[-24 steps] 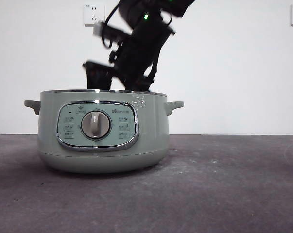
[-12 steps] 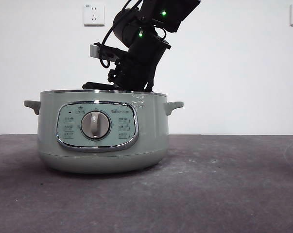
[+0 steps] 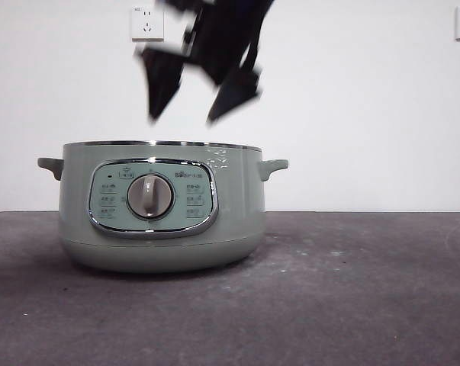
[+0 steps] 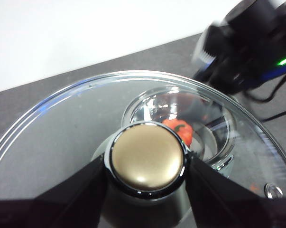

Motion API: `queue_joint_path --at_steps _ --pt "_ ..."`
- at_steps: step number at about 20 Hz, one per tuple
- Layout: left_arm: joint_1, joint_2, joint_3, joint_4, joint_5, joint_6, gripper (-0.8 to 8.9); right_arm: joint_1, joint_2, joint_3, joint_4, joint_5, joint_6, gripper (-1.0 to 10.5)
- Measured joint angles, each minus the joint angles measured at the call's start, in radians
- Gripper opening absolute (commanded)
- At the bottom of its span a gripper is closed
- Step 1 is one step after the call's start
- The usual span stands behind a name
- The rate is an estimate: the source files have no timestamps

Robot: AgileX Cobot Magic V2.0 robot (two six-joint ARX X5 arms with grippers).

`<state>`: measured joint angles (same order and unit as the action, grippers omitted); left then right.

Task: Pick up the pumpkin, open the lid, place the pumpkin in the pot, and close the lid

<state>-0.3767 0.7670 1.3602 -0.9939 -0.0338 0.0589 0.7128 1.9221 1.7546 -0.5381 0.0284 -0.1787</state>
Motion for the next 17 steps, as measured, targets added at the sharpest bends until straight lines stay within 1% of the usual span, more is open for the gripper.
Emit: queue_joint_path --at_steps 1,2,4,6,9,13,17 --pt "0.000 0.023 0.000 0.016 0.021 0.000 -0.08 -0.004 -0.079 0.004 -0.032 0.064 0.012 6.9" --pt "0.000 0.051 0.000 0.039 0.038 0.001 -0.08 -0.005 -0.156 0.005 -0.068 0.100 0.033 6.9" --pt "0.000 0.130 0.000 0.109 0.075 0.010 -0.08 -0.009 -0.301 0.005 -0.138 0.105 0.075 6.9" --pt "0.000 0.217 0.000 0.177 0.124 0.012 -0.08 -0.007 -0.420 0.005 -0.190 0.103 0.091 6.9" --pt "-0.003 0.325 0.000 0.277 0.151 0.012 -0.09 -0.007 -0.562 0.006 -0.257 0.103 0.113 6.9" --pt "-0.003 0.430 0.000 0.361 0.184 0.013 -0.09 -0.007 -0.653 0.009 -0.302 0.103 0.120 6.9" --pt "-0.003 0.523 0.000 0.415 0.194 0.013 -0.09 -0.007 -0.711 0.009 -0.335 0.103 0.124 6.9"
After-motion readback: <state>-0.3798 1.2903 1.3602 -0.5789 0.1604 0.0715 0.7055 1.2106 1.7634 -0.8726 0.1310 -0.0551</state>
